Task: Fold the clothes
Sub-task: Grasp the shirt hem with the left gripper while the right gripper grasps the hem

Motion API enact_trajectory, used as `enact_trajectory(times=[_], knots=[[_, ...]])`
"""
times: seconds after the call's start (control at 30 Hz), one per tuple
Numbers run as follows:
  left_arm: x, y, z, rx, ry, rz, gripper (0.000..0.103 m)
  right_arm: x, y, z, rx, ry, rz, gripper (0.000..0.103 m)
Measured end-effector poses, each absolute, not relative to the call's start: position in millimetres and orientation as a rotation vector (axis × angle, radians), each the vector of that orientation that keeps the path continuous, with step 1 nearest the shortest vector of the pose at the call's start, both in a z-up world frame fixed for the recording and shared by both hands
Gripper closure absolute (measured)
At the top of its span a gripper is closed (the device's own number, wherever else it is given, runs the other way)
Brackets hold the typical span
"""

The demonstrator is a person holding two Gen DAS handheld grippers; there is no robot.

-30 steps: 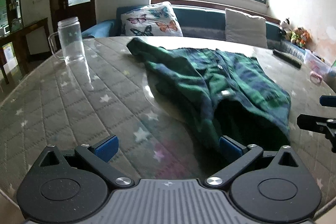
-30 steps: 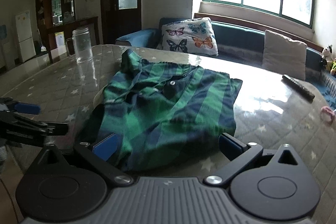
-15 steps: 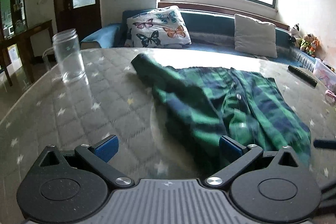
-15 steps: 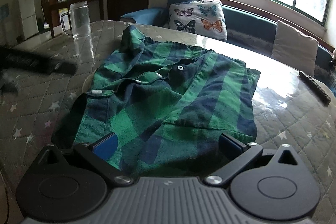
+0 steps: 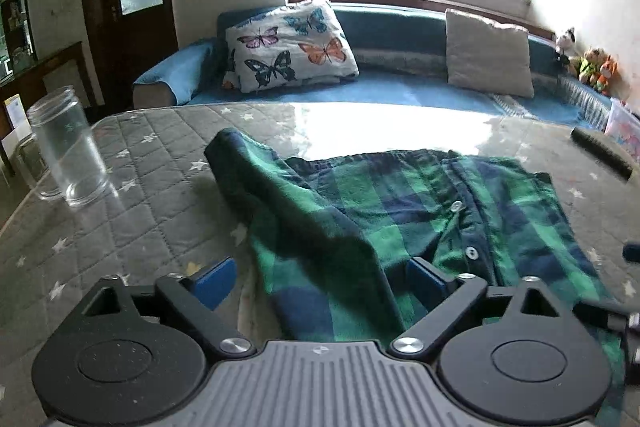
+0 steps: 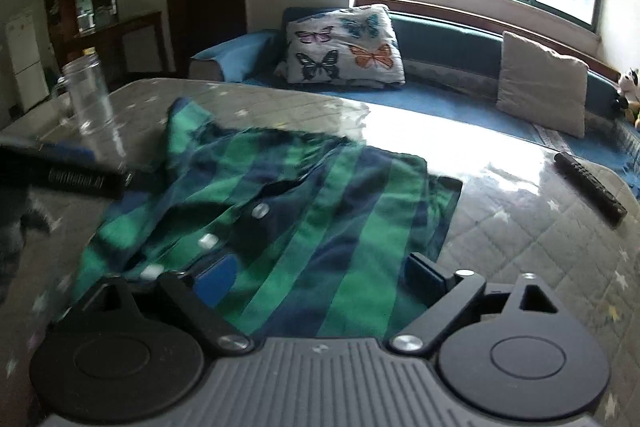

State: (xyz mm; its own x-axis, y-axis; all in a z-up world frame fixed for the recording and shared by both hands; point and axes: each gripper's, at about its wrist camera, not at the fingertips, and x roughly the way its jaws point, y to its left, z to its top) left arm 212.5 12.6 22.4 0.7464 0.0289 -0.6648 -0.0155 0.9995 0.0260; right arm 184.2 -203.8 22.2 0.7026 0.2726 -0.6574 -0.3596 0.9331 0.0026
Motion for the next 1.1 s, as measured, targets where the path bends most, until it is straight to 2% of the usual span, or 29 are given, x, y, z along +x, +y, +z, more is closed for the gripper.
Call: enact_trajectory(times=[0.2,0.27,0.33,0.47,0.57,0.63,0.67,0.7,0.73,0.83,0.9,0.97,1.03,1.1], knots=[[239,15,5,0.019,0.786,-0.016,0.036,245,-199,12,-0.089,0.743,0.336,0.022],[243,18,1,0.009,0.802,-0.043,0.057,263,-196,7,-0.073,0.756,0.341,0.025],[243,21,-1,0.000,0.808,-0.066,0.073,282,-193,2,-0.060,0.770,0.344,0.028],[237,27,2,-0.005,0.792,-0.094,0.091,308,-184,-12,-0.049,0.802,0.344,0.038],[230,31,7,-0.008,0.773,-0.099,0.096,319,-181,-22,-0.047,0.834,0.336,0.050],[226,35,10,-0.008,0.759,-0.095,0.097,323,-180,-28,-0.051,0.850,0.326,0.066],[224,37,12,-0.008,0.753,-0.089,0.098,323,-180,-30,-0.054,0.855,0.316,0.068],[222,40,13,-0.010,0.748,-0.080,0.098,322,-182,-30,-0.054,0.854,0.312,0.079],[220,43,14,-0.012,0.743,-0.072,0.099,321,-183,-31,-0.054,0.853,0.307,0.084],[217,52,18,-0.017,0.732,-0.040,0.100,319,-188,-31,-0.049,0.848,0.297,0.096],[215,59,20,-0.029,0.730,-0.025,0.100,319,-191,-28,-0.029,0.843,0.310,0.096],[214,62,23,-0.032,0.722,-0.020,0.100,320,-190,-25,-0.003,0.836,0.321,0.090],[214,63,26,-0.040,0.720,-0.028,0.099,323,-188,-23,0.024,0.828,0.330,0.068],[217,60,30,-0.050,0.718,-0.040,0.098,329,-182,-24,0.033,0.837,0.341,0.066]])
